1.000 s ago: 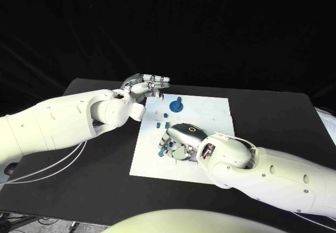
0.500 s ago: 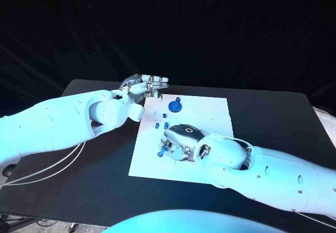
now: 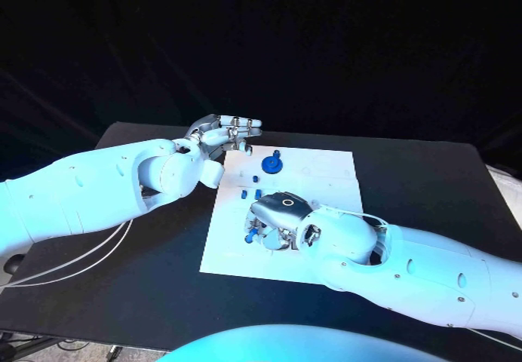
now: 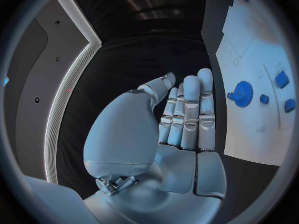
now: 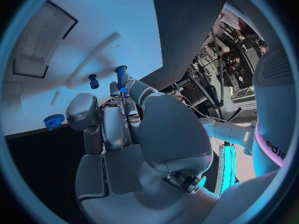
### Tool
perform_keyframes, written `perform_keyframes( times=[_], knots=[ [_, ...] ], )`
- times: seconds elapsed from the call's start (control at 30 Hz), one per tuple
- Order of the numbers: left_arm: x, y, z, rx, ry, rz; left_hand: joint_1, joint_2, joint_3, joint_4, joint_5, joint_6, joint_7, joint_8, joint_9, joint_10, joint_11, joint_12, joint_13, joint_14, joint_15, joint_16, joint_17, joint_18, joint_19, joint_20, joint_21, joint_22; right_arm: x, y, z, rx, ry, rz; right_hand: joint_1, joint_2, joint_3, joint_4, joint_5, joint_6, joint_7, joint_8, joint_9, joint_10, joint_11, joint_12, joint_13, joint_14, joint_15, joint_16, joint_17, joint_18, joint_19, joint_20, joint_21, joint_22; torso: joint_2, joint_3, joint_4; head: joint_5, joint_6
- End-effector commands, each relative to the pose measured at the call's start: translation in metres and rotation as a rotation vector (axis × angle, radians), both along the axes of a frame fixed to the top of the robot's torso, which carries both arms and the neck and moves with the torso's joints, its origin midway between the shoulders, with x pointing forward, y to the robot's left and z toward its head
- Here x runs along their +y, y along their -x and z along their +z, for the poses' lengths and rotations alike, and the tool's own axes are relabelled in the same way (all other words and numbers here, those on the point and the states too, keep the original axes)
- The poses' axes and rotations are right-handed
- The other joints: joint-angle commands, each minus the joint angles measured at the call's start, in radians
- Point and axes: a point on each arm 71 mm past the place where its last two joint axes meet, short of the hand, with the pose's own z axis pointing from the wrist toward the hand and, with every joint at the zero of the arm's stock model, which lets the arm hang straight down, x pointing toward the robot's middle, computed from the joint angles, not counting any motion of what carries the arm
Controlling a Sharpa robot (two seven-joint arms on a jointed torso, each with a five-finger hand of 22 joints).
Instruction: Assemble the parts on the task board
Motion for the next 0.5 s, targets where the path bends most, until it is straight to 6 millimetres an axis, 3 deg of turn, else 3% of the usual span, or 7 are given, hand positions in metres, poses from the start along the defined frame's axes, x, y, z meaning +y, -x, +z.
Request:
perform_keyframes(
  times=[0.03,0.1,0.2,0.5],
  knots=[
    [-0.0032,0.0006,0.0010,-0.005,0.006,-0.021,-0.005,0.006,-0.007,0.001,-0.004,-0.006,-0.001,-0.001,-0.001,-0.006,0.001,0.005,-0.001,-0.004,0.000,0.000,-0.001,0.011,-0.002,0.006,-0.006,-0.002,0.0010,0.0016,-0.0067,0.003,0.054,0.012,-0.020,-0.011,0.005,0.000,0.003,-0.011,0.009,-0.007,-0.001,0.025,-0.030,-0.015,-0.007,0.038,0.006,-0.002,-0.001,-0.007,-0.005,0.004,-0.005,-0.004,0.000,-0.0007,0.0005,0.000,-0.001],
    [-0.0032,0.0006,0.0010,-0.005,0.006,-0.022,-0.005,0.006,-0.007,0.001,-0.004,-0.006,-0.001,-0.001,-0.001,-0.006,0.001,0.005,-0.001,-0.004,0.000,0.000,-0.001,0.011,-0.002,0.006,-0.006,-0.002,0.0016,0.0014,-0.0061,0.003,0.037,0.010,-0.056,-0.036,-0.006,0.013,0.006,-0.063,0.025,-0.035,-0.014,-0.031,-0.011,-0.048,-0.016,0.039,0.021,0.000,0.001,-0.006,-0.017,0.014,-0.019,-0.024,0.000,-0.0009,0.0001,0.001,-0.001],
    [-0.0031,0.0006,0.0008,-0.003,0.006,-0.023,-0.005,0.006,-0.007,0.001,-0.004,-0.006,-0.001,-0.001,-0.001,-0.006,0.001,0.005,-0.001,-0.004,0.000,0.000,-0.001,0.011,-0.002,0.006,-0.006,-0.002,0.0016,0.0008,-0.0045,0.001,0.000,0.001,-0.105,-0.086,-0.056,0.035,0.011,-0.165,0.030,-0.037,-0.028,-0.107,0.003,-0.079,-0.015,0.024,0.035,-0.032,-0.043,0.009,-0.052,0.031,-0.068,-0.090,0.000,-0.0001,-0.0002,0.001,-0.001],
    [-0.0036,0.0002,0.0004,0.000,0.006,-0.025,-0.005,0.006,-0.009,0.001,-0.004,-0.007,-0.001,-0.001,-0.001,-0.007,0.001,0.006,-0.001,-0.005,0.000,0.000,-0.002,0.011,-0.002,0.006,-0.007,-0.002,-0.0016,-0.0005,-0.0001,-0.009,-0.087,-0.019,-0.099,-0.092,-0.107,0.045,0.016,-0.192,0.036,-0.036,-0.026,-0.154,0.010,-0.079,-0.015,0.021,0.040,-0.042,-0.059,0.014,-0.062,0.038,-0.093,-0.119,0.000,0.0000,-0.0004,0.000,-0.003]
  ],
)
